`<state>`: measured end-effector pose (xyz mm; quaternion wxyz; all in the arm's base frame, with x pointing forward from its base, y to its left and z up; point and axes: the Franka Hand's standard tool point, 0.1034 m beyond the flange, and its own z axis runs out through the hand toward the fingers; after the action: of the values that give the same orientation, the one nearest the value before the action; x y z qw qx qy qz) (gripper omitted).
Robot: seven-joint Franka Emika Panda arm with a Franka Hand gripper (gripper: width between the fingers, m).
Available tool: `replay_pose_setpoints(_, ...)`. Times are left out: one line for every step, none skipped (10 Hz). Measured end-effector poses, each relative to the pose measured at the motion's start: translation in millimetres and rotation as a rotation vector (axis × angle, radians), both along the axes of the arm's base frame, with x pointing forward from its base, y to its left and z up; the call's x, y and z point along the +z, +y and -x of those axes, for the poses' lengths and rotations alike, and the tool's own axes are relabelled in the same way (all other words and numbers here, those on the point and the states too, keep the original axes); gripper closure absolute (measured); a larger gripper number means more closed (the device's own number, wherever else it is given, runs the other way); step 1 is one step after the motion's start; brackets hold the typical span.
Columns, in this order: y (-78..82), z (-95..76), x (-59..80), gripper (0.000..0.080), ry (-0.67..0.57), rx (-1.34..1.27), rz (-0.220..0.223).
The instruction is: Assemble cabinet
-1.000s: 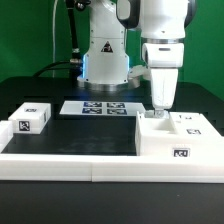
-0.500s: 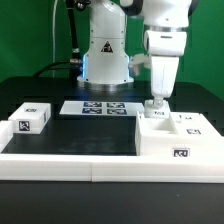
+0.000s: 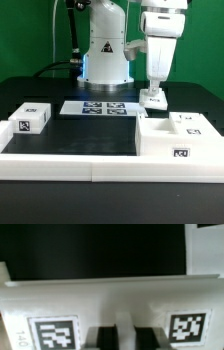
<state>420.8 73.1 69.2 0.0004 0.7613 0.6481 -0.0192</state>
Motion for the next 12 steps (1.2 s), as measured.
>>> replay_pose_setpoints(-0.6, -3.7, -1.8, 0.0731, 0.000, -0.004, -0.003)
replay_pose_setpoints(-0.7, -8.4, -3.2, 0.0731, -0.001, -0.007, -0.005)
replay_pose_setpoints(-0.5, -12.3, -4.2, 0.0731, -0.003, -0.009, -0.008)
replay_pose_setpoints(0.1, -15.6, -5.7, 0.0731, -0.003, -0.010, -0.010)
replay_pose_setpoints(0.8, -17.9, -7.3, 0.0731, -0.002, -0.011, -0.012)
replay_pose_setpoints(1.3, -20.5, -7.6, 0.0731, -0.004, -0.012, -0.013)
replay_pose_setpoints(1.7, -22.5, -8.1, 0.0731, -0.005, -0.012, -0.014)
replay_pose_setpoints(1.9, -24.4, -10.1, 0.0731, -0.004, -0.013, -0.016)
replay_pose_setpoints(1.7, -25.4, -11.1, 0.0731, -0.003, -0.014, -0.017)
replay_pose_setpoints(1.6, -27.2, -10.7, 0.0731, -0.005, -0.015, -0.017)
replay_pose_setpoints(1.4, -28.8, -9.9, 0.0731, -0.008, -0.016, -0.017)
replay_pose_setpoints(1.6, -28.1, -9.8, 0.0731, -0.008, -0.020, -0.017)
